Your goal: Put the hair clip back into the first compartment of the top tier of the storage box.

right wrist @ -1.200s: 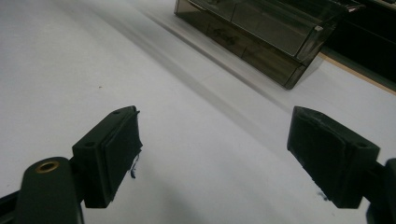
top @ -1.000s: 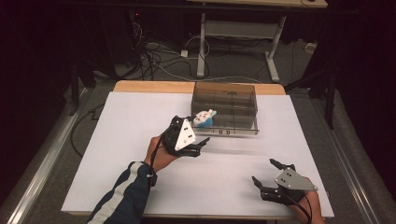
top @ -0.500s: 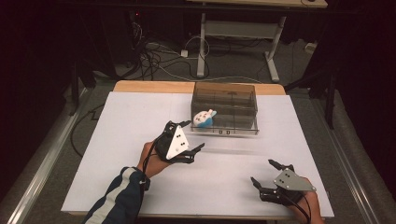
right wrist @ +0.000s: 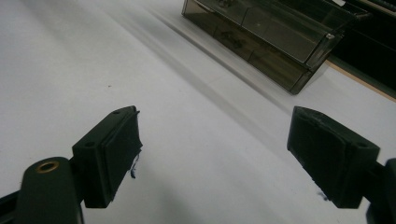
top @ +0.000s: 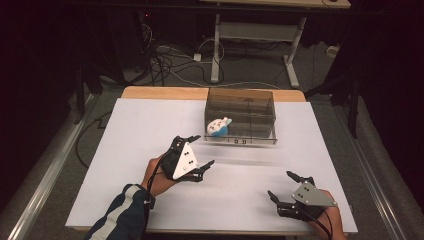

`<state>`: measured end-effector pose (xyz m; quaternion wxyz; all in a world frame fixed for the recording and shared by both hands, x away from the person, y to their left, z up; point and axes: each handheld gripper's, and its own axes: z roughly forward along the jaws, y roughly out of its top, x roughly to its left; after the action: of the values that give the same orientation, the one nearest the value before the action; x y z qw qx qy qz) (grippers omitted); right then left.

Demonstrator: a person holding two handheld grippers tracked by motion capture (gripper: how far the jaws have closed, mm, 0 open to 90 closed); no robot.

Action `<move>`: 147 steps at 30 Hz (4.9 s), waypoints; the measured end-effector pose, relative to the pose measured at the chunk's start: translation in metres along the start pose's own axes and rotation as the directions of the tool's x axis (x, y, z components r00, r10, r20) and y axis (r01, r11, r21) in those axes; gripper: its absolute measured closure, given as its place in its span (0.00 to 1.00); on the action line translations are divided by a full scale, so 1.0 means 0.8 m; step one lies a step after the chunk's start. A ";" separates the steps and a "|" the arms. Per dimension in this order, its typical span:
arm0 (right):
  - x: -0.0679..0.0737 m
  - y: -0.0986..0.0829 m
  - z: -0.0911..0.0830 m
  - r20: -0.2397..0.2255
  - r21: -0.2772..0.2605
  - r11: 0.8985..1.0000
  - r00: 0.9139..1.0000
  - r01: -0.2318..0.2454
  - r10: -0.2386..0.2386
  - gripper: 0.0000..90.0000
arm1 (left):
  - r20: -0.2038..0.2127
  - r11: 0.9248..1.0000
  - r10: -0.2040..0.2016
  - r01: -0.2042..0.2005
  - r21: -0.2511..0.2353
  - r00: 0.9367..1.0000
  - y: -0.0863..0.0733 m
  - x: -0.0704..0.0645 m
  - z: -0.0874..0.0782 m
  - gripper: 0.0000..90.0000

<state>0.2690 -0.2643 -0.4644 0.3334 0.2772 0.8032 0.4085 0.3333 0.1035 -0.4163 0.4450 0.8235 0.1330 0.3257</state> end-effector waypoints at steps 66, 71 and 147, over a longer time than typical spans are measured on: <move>0.016 0.007 0.005 -0.008 0.013 0.999 0.999 0.042 -0.042 0.19 | -0.066 0.980 -0.120 0.129 0.154 0.991 -0.116 0.005 -0.079 0.21; 0.015 0.006 0.007 -0.007 0.018 0.999 0.999 0.032 -0.032 0.19 | -0.068 0.970 -0.166 0.175 0.170 0.984 -0.132 0.004 -0.084 0.21; 0.006 -0.003 0.002 0.024 0.018 1.000 1.000 0.019 -0.020 0.19 | -0.089 0.955 -0.193 0.208 0.212 0.977 -0.159 -0.001 -0.098 0.21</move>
<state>0.2670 -0.2611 -0.4687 0.3447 0.2773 0.8054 0.3946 0.2906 0.2259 -0.4902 0.3769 0.8387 0.2658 0.2896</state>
